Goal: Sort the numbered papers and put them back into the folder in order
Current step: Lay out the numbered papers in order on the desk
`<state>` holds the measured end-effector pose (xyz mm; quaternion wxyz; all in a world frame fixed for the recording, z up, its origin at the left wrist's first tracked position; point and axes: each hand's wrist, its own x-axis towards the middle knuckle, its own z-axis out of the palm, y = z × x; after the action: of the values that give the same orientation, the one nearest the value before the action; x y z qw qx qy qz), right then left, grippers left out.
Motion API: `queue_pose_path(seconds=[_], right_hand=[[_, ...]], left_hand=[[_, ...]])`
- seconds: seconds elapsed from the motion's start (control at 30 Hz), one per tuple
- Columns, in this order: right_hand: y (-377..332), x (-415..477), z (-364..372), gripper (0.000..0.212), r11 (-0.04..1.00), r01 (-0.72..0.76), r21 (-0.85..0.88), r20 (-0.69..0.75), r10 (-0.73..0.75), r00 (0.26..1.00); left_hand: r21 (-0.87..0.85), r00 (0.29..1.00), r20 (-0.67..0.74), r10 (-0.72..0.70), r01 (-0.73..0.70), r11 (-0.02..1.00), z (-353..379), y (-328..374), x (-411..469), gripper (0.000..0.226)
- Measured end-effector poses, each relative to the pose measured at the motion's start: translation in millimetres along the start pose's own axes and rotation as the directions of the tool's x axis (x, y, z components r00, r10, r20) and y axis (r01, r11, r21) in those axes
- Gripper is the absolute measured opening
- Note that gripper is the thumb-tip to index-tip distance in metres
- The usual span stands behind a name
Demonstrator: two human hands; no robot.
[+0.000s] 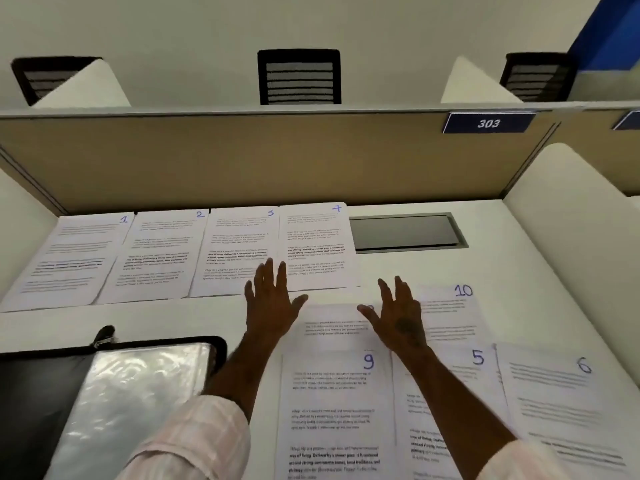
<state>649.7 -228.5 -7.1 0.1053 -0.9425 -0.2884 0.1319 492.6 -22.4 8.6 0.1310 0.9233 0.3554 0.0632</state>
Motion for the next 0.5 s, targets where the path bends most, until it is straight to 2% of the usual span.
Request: queue_pose_path(seconds=[0.2, 0.37, 0.5], right_hand=[[33, -83, -4, 0.113, 0.996, -0.052, -0.077, -0.044, 0.049, 0.998], [67, -141, 4, 0.100, 0.990, -0.110, -0.088, -0.044, 0.106, 0.993], [101, -180, 20, 0.094, 0.980, -0.175, -0.092, 0.017, 0.177, 0.984]], left_hand=[[0.098, 0.991, 0.043, 0.127, -0.131, 0.987, -1, 26, -63, 0.092], [0.078, 0.980, 0.083, 0.182, -0.189, 0.979, 19, 55, -108, 0.093], [0.055, 0.972, 0.123, 0.198, -0.206, 0.977, 39, 91, -148, 0.090]])
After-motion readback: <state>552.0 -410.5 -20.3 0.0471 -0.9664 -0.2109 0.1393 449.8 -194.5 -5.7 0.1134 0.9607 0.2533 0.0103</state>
